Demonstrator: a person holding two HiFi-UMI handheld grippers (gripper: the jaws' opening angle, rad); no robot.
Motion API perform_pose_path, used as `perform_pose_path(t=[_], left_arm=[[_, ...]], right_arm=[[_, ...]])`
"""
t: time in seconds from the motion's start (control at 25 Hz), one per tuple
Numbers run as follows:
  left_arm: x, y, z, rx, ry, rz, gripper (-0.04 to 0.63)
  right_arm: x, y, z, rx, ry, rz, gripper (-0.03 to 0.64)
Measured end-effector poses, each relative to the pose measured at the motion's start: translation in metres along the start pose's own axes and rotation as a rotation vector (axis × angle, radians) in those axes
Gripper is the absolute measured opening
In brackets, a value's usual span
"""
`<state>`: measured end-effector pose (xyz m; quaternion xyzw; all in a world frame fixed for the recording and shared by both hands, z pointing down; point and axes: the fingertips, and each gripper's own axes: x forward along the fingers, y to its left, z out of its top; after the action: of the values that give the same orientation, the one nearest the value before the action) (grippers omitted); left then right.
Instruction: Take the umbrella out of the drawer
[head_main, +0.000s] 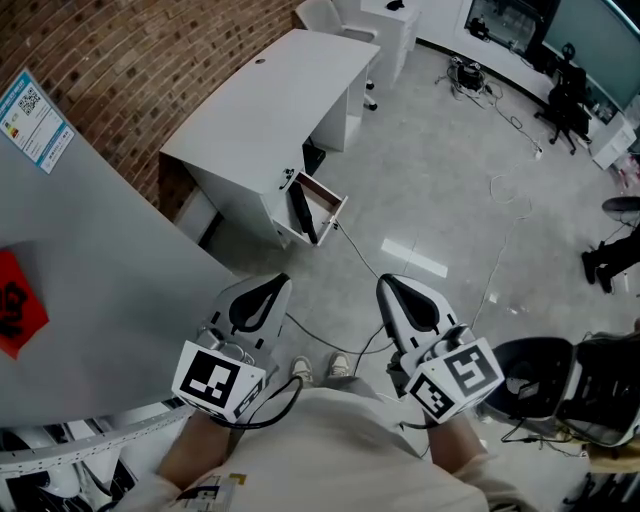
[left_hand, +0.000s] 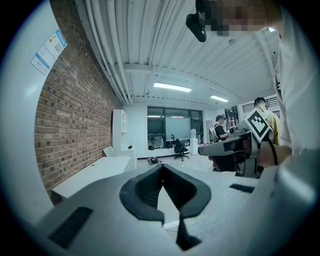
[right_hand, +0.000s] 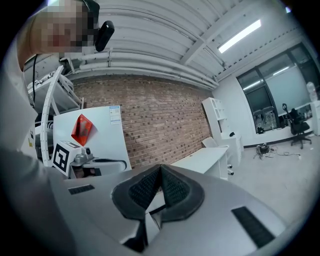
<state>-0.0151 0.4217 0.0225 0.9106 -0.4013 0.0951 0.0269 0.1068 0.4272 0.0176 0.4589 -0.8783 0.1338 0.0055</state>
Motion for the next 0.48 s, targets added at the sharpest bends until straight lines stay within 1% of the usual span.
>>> perform_pose_path(t=[0.24, 0.48], left_arm=[[0.014, -0.009, -0.005, -0.006, 0.016, 0.008, 0.008], [0.027, -0.024, -0.01, -0.001, 0.027, 0.012, 0.008]], right_arm=[[-0.001, -0.016, -0.01, 0.008, 0.031, 0.017, 0.006], [-0.007, -0.03, -0.013, 0.01, 0.029, 0.038, 0.006]])
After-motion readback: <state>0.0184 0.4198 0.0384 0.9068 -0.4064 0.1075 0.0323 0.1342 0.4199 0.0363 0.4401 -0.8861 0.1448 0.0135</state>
